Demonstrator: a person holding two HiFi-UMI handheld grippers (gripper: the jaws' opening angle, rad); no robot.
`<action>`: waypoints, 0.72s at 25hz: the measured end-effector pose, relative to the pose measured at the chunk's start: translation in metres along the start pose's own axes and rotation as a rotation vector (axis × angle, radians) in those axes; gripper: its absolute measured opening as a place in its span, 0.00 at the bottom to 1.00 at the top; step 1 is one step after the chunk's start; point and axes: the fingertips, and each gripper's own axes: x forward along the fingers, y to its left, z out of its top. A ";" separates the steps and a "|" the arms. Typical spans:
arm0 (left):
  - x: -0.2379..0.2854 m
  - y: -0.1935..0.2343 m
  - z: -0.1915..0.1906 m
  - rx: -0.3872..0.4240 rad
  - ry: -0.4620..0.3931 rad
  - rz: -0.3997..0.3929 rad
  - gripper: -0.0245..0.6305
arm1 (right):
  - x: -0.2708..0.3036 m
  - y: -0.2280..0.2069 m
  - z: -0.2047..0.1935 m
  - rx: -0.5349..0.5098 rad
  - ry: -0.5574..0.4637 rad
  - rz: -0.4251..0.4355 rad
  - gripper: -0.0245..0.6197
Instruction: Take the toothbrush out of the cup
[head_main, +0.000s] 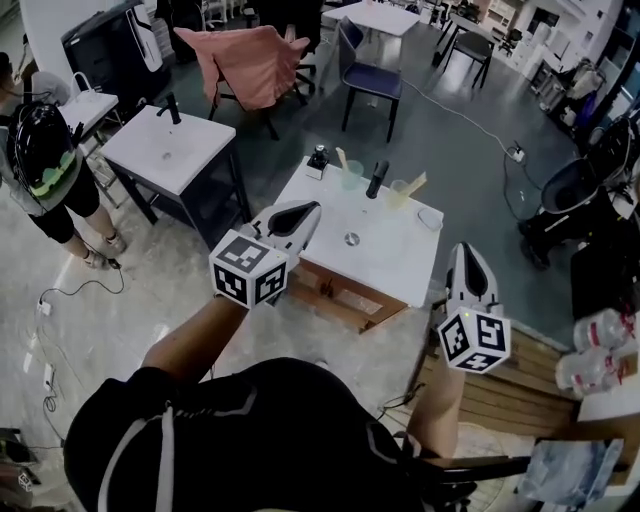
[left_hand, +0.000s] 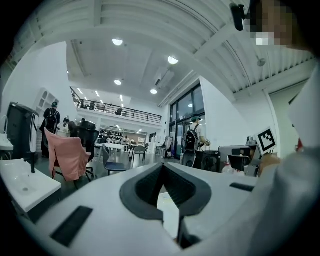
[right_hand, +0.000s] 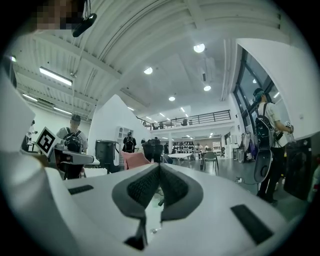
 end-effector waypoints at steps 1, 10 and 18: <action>0.008 -0.003 0.000 0.004 0.003 -0.001 0.04 | 0.002 -0.008 -0.001 0.004 -0.002 0.001 0.05; 0.066 -0.020 0.004 0.021 0.010 -0.001 0.04 | 0.020 -0.057 -0.002 0.031 -0.018 0.025 0.05; 0.092 -0.001 -0.003 0.016 0.018 -0.009 0.04 | 0.052 -0.062 -0.015 0.030 0.002 0.036 0.05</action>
